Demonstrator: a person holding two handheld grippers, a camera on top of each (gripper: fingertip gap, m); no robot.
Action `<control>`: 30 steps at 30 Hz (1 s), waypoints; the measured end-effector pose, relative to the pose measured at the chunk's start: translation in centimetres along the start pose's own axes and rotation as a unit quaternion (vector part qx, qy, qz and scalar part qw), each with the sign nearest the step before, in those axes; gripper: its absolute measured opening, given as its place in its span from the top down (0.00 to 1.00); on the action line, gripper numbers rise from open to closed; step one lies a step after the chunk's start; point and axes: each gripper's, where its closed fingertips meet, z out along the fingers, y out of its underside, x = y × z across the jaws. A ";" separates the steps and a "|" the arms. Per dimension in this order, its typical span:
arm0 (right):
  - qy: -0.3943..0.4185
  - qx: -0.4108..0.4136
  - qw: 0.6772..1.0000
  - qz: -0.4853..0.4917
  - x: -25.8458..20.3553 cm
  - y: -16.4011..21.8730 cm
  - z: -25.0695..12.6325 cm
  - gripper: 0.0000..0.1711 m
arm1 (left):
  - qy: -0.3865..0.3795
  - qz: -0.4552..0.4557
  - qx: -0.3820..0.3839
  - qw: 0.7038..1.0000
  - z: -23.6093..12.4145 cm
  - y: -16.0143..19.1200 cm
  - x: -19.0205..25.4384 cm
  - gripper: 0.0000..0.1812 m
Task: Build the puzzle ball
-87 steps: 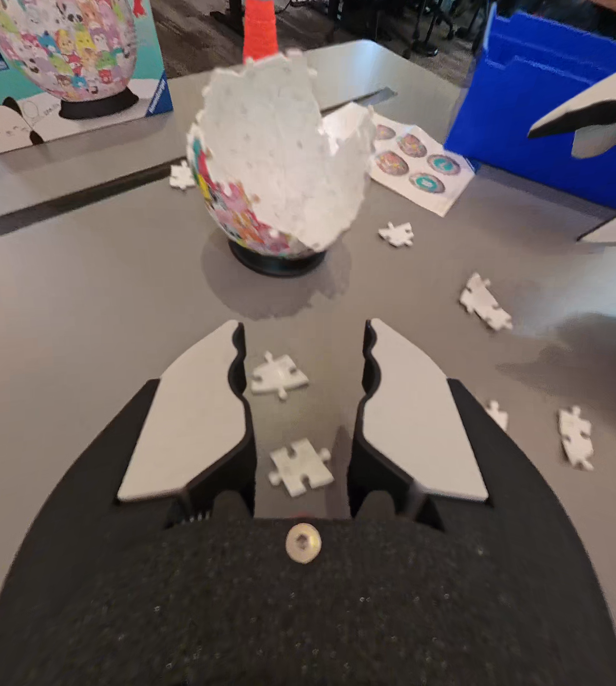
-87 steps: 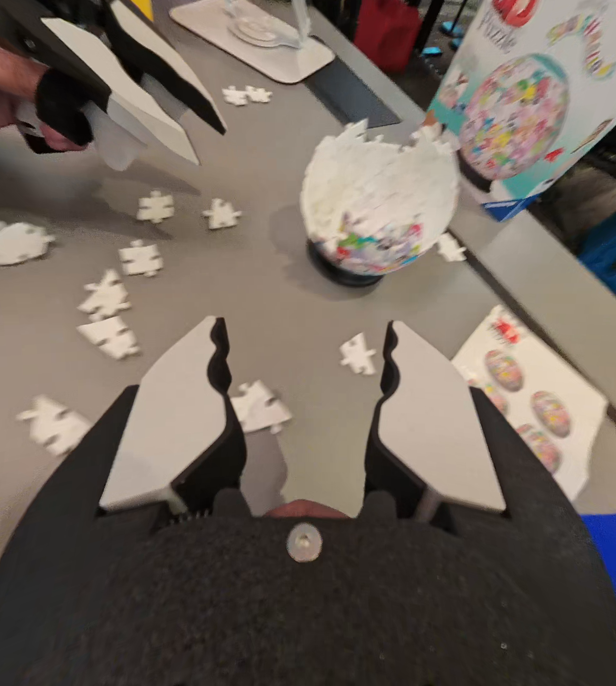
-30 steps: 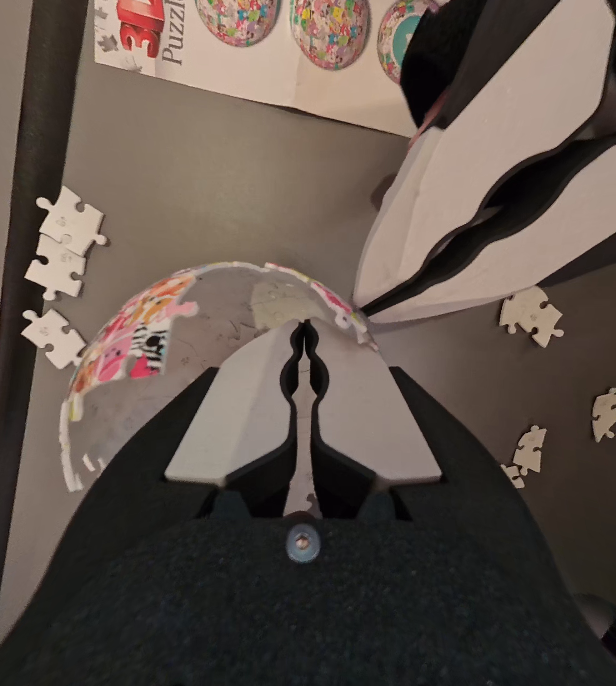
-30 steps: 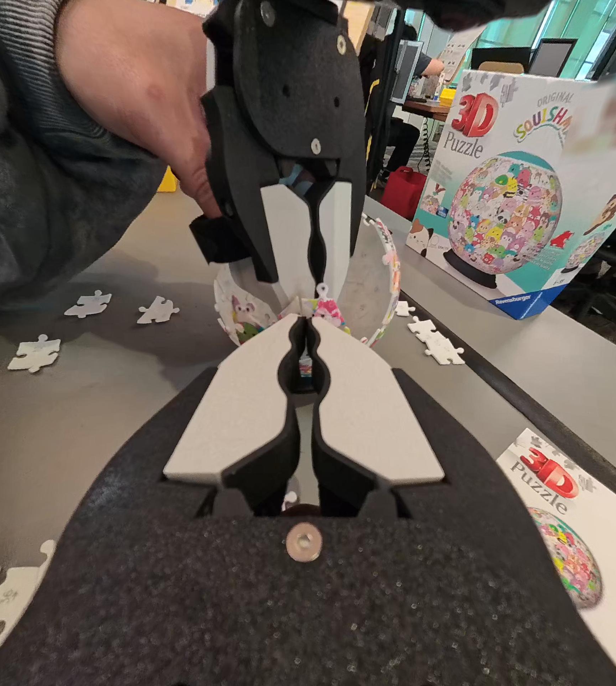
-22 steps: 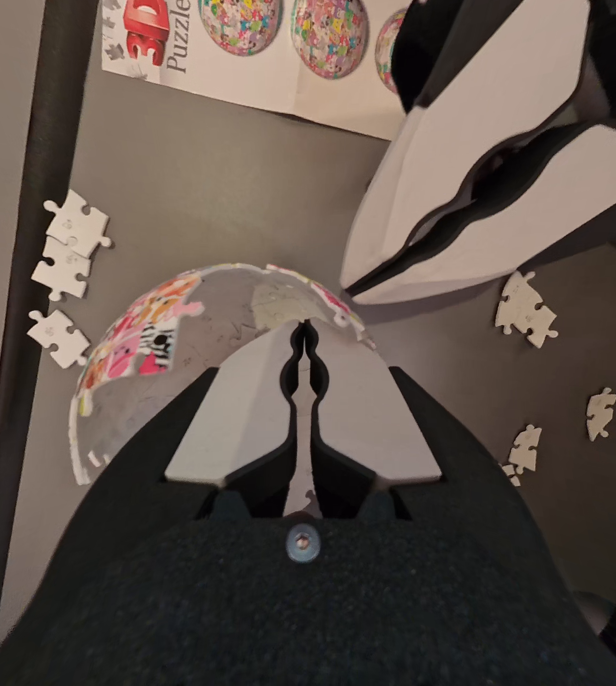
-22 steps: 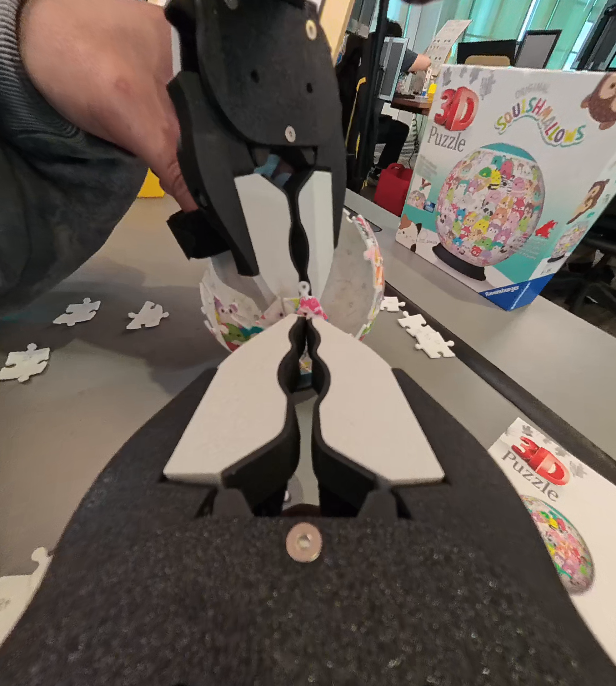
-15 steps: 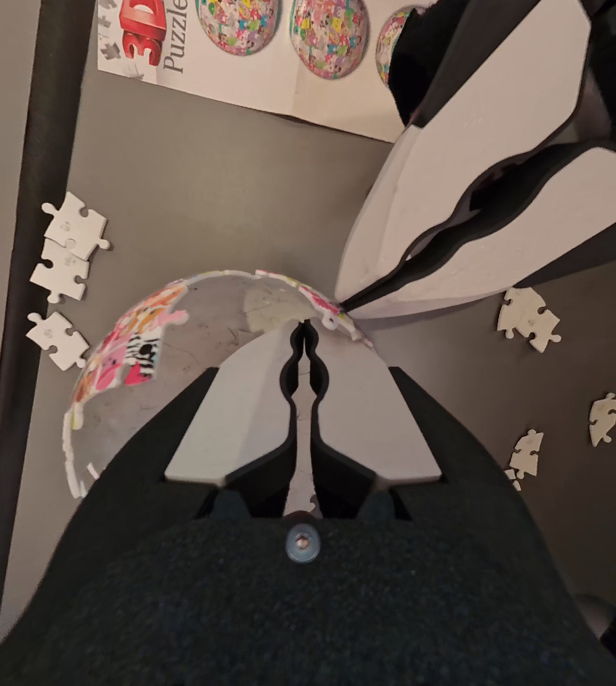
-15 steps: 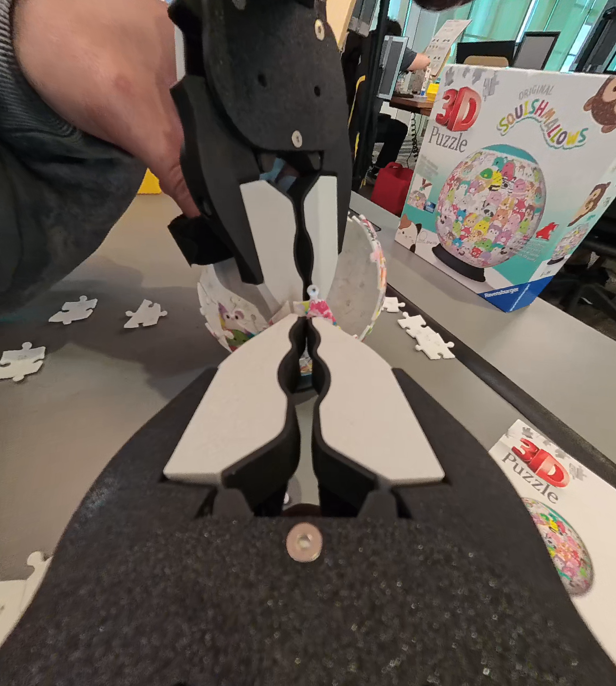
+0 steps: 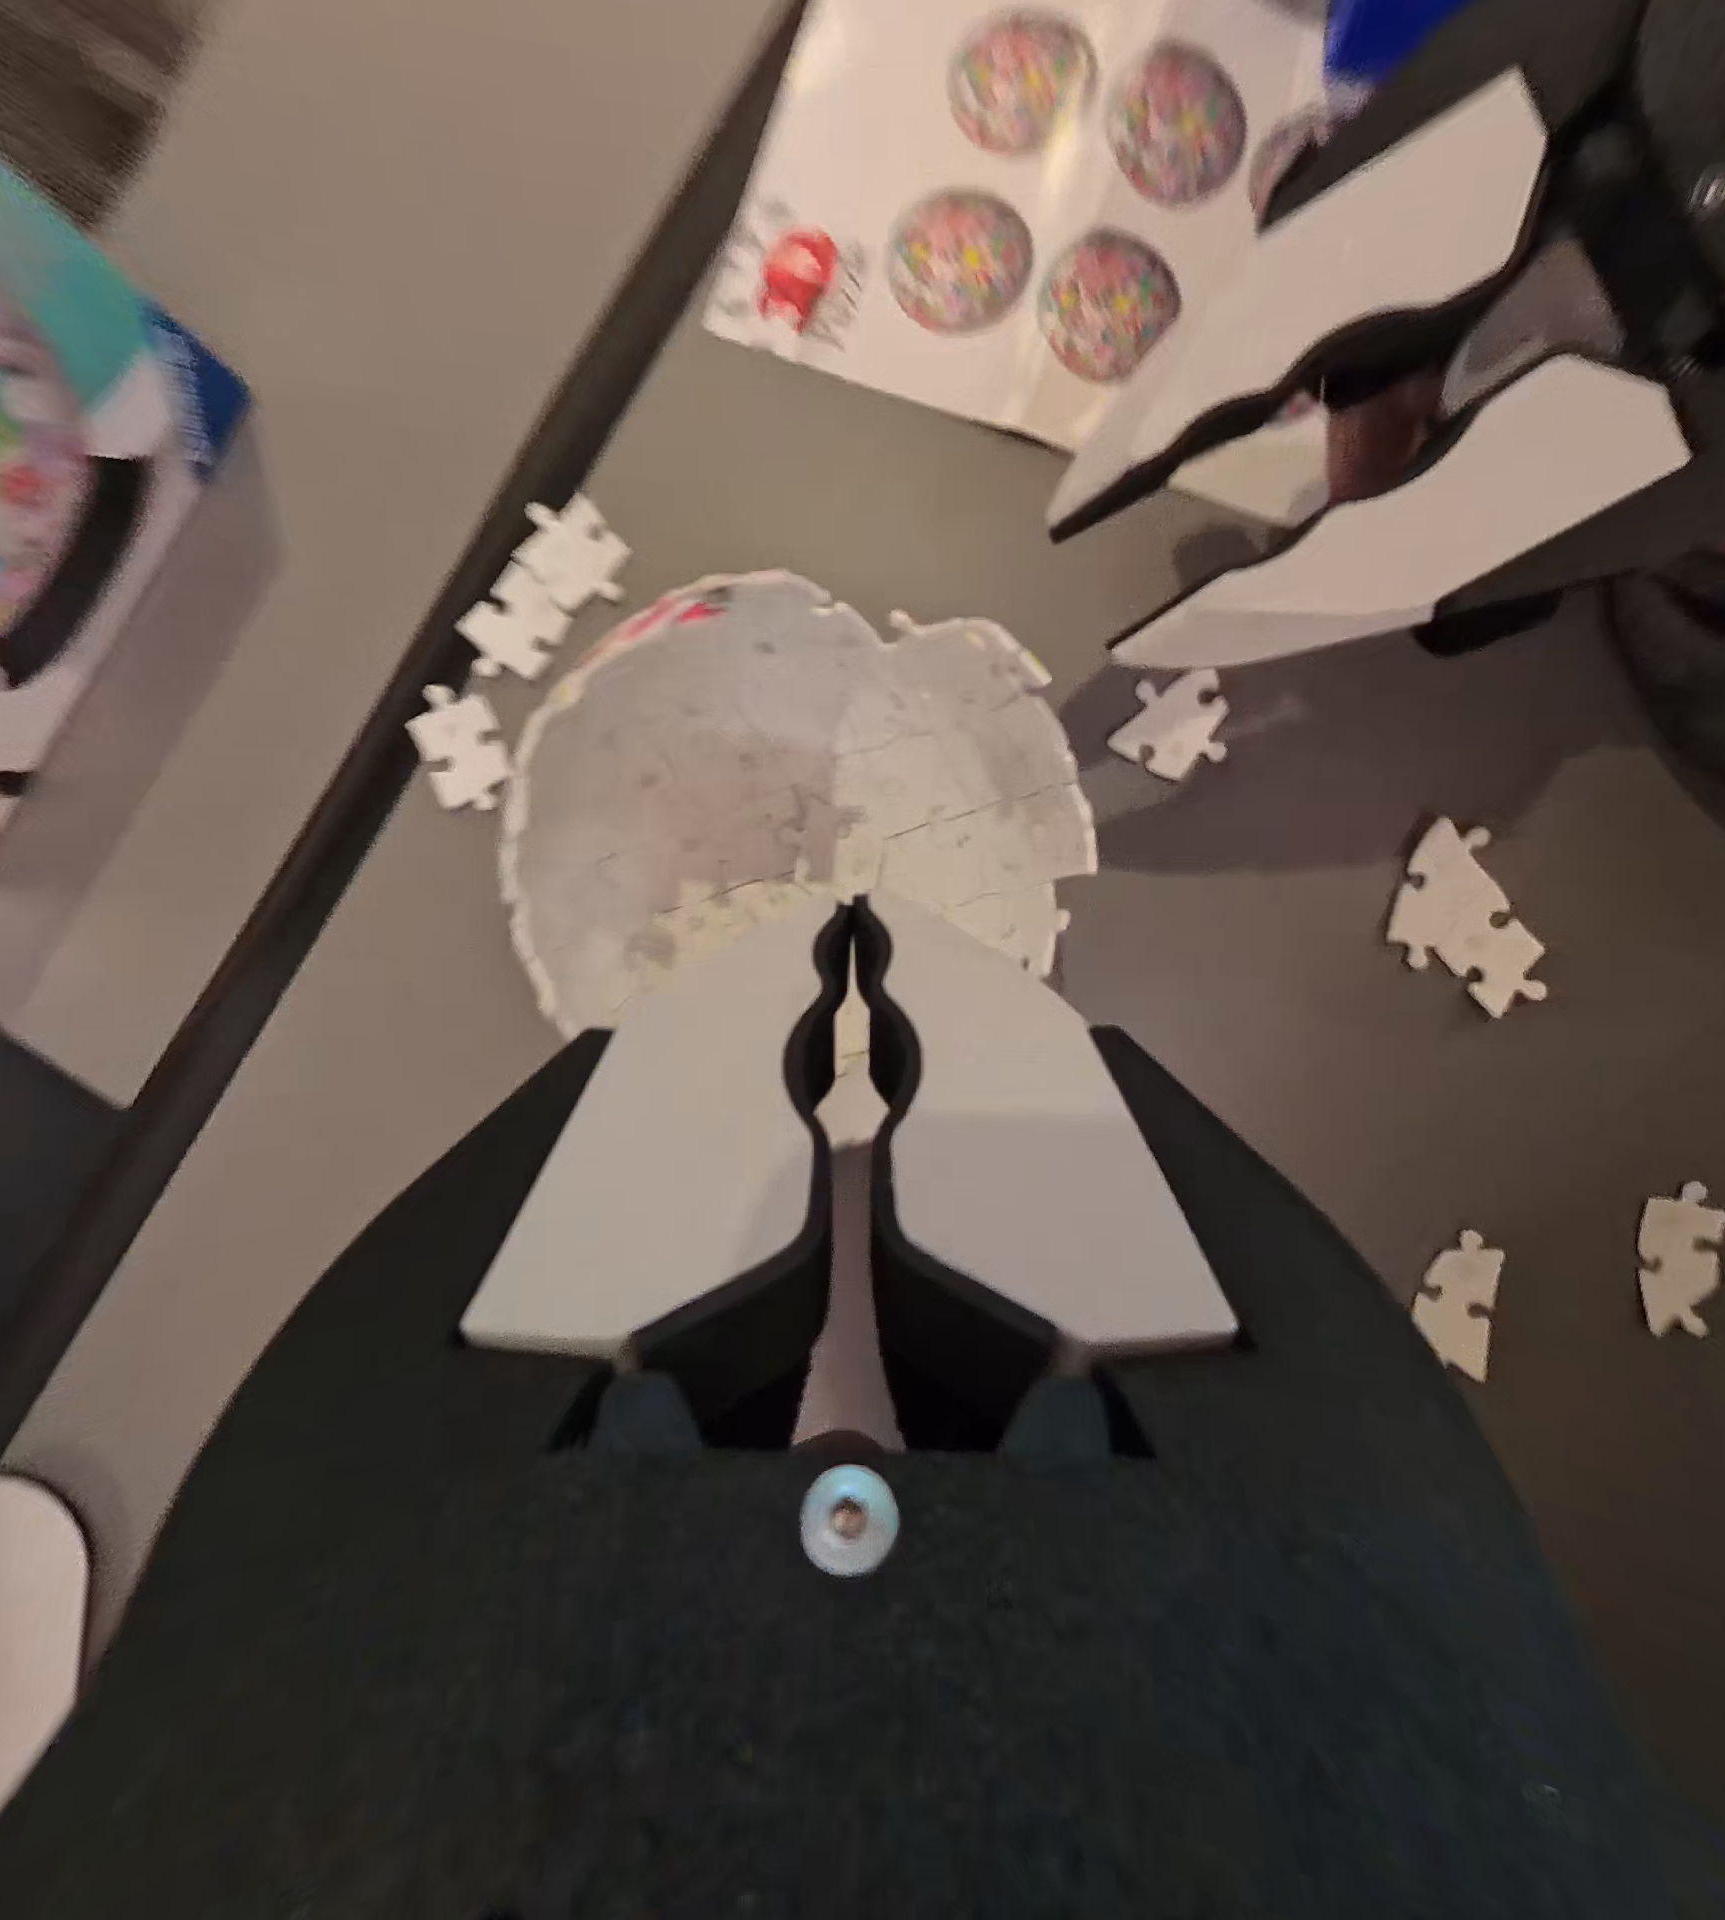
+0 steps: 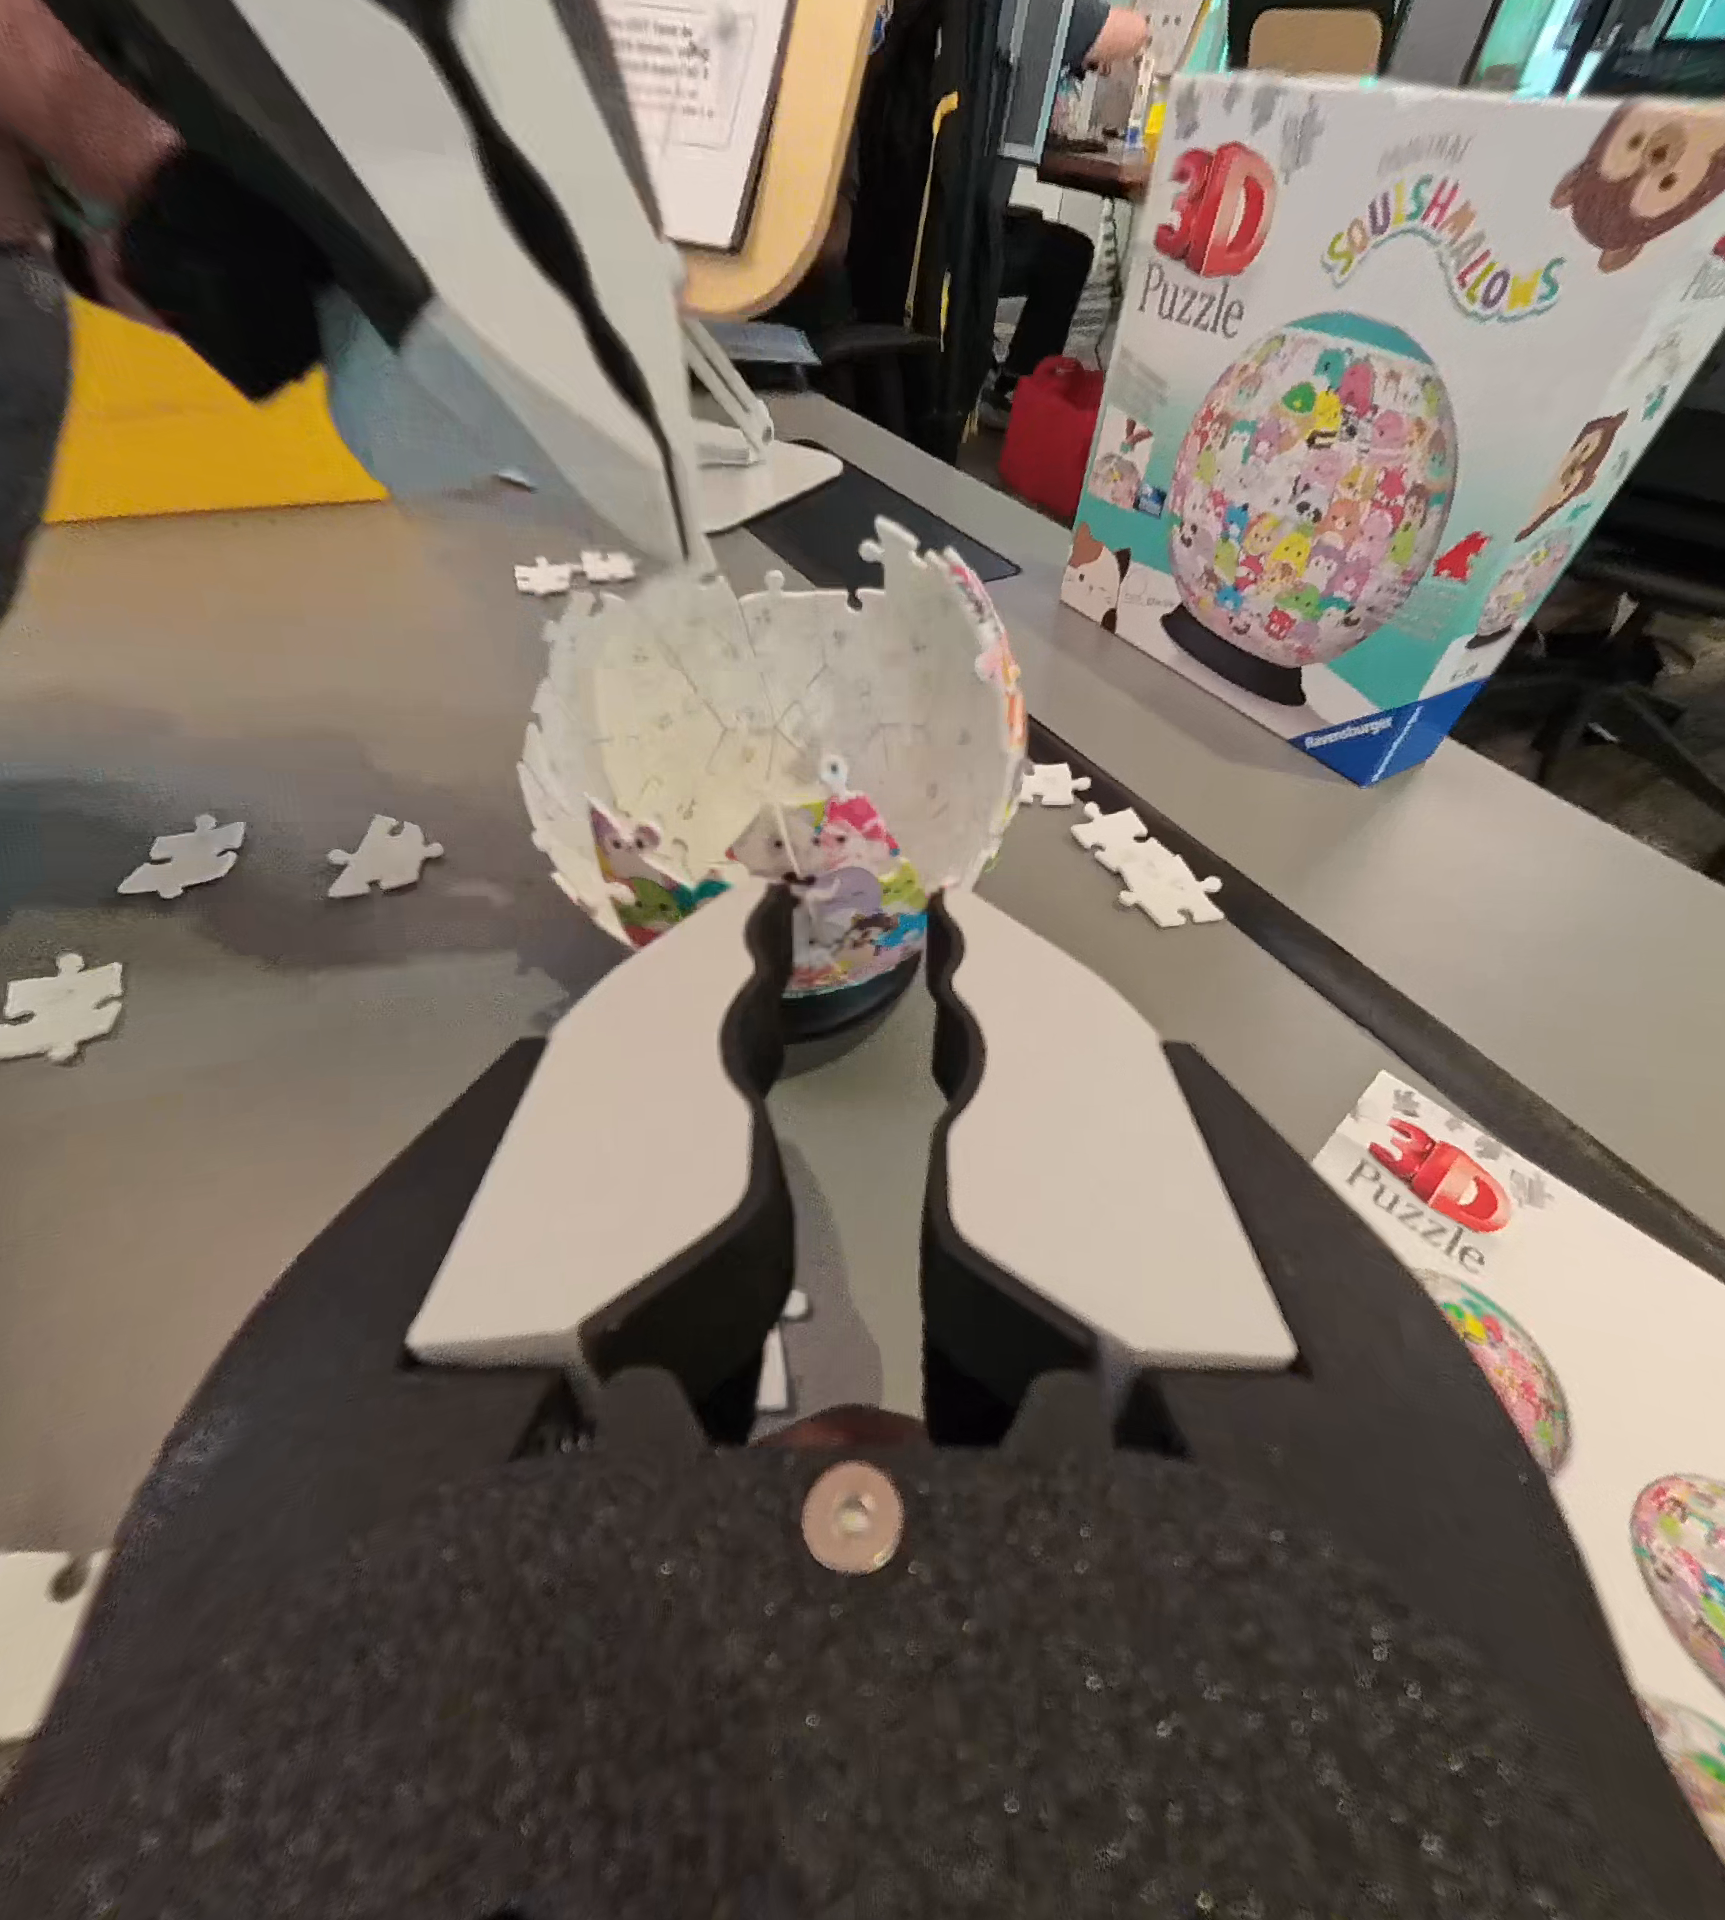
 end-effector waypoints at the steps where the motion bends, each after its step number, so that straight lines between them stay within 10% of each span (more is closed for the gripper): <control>1: 0.005 -0.001 1.000 -0.003 -0.3 -0.3 0.0 0.86 | -0.029 -0.006 0.037 0.999 -1.3 0.2 -0.8 0.99; 5: 0.055 -0.022 0.998 0.002 -0.7 -1.4 -0.6 0.82 | -0.170 -0.057 0.153 0.972 -5.7 4.3 -6.7 0.89; 11: 0.113 -0.097 0.971 0.185 -2.0 -1.6 -1.2 0.66 | -0.120 -0.069 0.264 0.954 -1.8 9.2 -9.3 0.82; 26: 0.304 -0.467 0.800 0.222 -0.4 1.1 0.0 0.73 | -0.082 -0.020 0.346 0.934 -2.7 9.2 -8.0 0.83; 30: 0.266 -0.464 0.798 0.276 -1.7 1.4 1.7 0.86 | -0.089 -0.004 0.325 0.942 -2.0 9.3 -7.4 0.83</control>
